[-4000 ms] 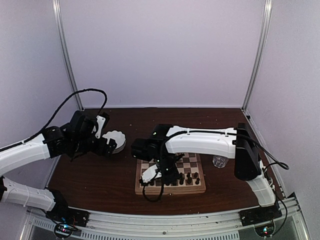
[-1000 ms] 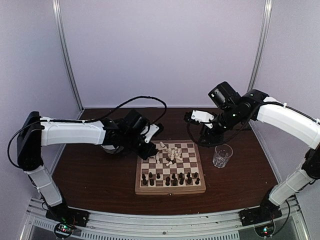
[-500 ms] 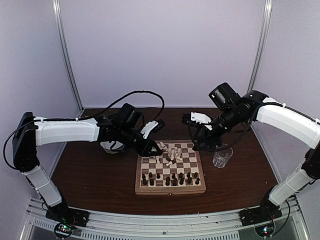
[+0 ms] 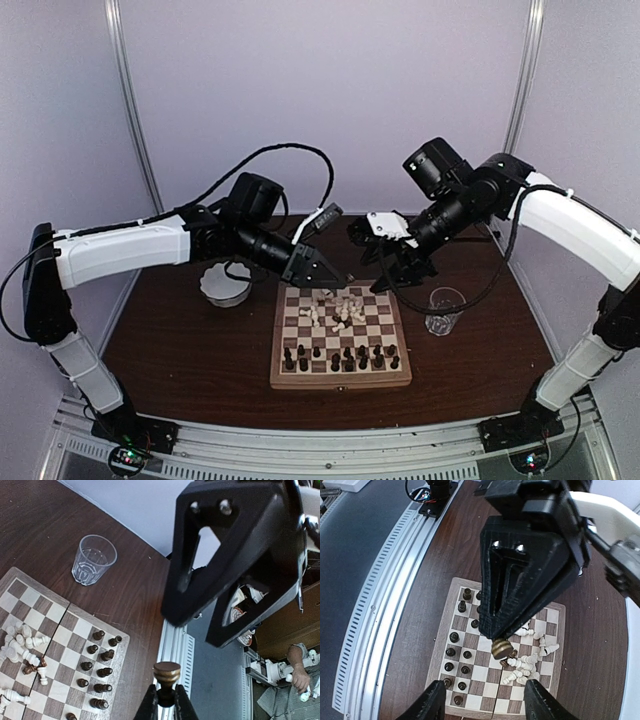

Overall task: Set up the chess pieces on the board
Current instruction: Pass from the left arm to the right

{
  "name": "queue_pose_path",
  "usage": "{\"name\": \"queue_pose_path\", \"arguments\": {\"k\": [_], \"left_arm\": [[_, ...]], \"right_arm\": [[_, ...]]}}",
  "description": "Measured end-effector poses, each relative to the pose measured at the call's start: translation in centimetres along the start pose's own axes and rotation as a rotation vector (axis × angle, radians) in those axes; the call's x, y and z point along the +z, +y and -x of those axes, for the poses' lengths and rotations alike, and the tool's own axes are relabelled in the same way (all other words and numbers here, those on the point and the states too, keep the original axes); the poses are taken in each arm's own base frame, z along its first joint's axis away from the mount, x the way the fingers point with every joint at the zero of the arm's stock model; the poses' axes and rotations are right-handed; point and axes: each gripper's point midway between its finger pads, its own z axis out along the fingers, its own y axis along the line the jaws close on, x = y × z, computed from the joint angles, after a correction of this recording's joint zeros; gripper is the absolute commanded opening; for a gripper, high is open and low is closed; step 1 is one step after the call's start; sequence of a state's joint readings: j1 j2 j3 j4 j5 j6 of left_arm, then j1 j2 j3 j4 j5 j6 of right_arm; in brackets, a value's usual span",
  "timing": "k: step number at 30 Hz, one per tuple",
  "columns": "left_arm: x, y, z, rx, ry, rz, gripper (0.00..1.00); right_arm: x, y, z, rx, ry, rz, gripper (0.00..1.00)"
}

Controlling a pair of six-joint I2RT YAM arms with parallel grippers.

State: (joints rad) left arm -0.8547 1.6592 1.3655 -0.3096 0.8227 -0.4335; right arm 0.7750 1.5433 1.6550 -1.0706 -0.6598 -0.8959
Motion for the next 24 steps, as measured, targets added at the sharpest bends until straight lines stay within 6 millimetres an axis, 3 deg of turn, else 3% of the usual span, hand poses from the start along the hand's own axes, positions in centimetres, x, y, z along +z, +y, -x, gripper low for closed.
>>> {"name": "queue_pose_path", "arguments": {"k": [10,24], "left_arm": [[-0.2,-1.7,0.3,-0.046,0.012,-0.079,0.07],[0.0,-2.8,0.2,-0.066,0.023,-0.132,0.06]], "right_arm": [[2.7,1.1,-0.1,-0.087,0.114,-0.002,0.48],[3.5,0.1,-0.4,-0.112,0.176,-0.061,0.40]]}}
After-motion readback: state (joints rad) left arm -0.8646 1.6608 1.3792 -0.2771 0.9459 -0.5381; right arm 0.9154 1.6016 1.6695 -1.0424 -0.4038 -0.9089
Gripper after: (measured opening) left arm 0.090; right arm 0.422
